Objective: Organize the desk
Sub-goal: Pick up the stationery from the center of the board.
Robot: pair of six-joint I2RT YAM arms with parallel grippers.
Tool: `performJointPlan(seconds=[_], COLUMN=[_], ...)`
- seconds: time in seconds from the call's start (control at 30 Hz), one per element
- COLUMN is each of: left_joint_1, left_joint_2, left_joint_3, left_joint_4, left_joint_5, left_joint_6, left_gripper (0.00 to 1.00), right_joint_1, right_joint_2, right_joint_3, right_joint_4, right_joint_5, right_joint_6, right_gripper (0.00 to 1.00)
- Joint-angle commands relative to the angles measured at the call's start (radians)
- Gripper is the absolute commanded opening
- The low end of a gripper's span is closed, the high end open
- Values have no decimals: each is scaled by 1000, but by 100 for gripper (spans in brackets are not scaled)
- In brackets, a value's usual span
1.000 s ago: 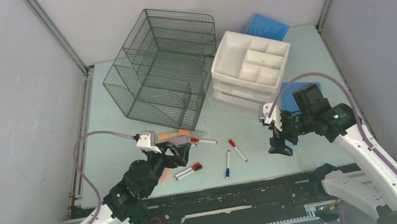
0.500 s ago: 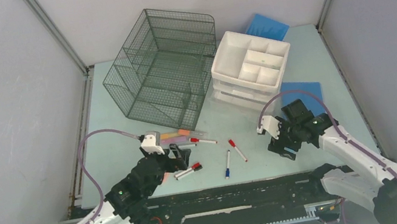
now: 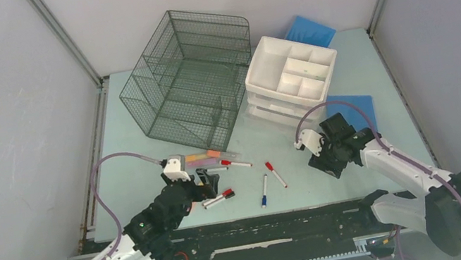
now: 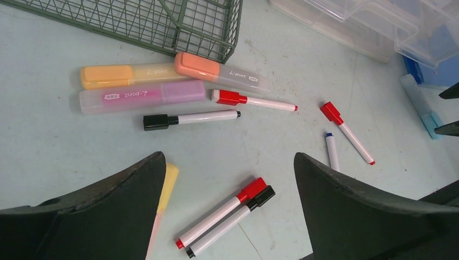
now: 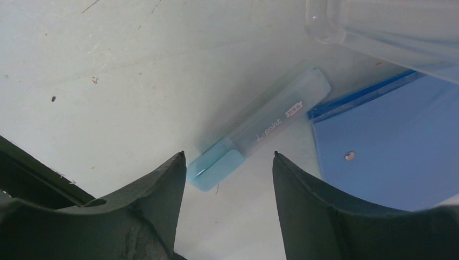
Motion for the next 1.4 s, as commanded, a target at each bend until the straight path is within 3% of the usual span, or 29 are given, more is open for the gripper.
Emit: performJointPlan(seconds=[0.0, 0.3, 0.7, 0.87, 1.03, 1.17, 1.3, 1.37], left_joint_1=[6, 6, 6, 6, 6, 5, 5, 6], left_joint_2=[-8, -28, -36, -40, -35, -29, -35, -39], left_joint_3=[-3, -13, -19, -18, -26, -32, -41, -45], left_joint_4=[30, 35, 38, 39, 55, 64, 64, 63], left_joint_5=[-35, -38, -34, -35, -26, -14, -4, 1], left_joint_6=[-7, -6, -9, -7, -14, -27, -39, -45], left_gripper=[96, 96, 96, 96, 96, 96, 96, 96], right_joint_1=[6, 5, 94, 162, 163, 164, 165, 165], right_joint_2=[29, 111, 144, 141, 185, 208, 203, 192], right_joint_3=[-2, 5, 17, 16, 25, 35, 41, 45], right_joint_4=[10, -20, -89, -76, -65, -70, -77, -81], right_joint_5=[-21, -54, -140, -126, -91, -101, -115, -120], right_joint_6=[18, 16, -54, -57, -31, -25, -27, -26], right_gripper=[66, 62, 41, 42, 51, 52, 43, 32])
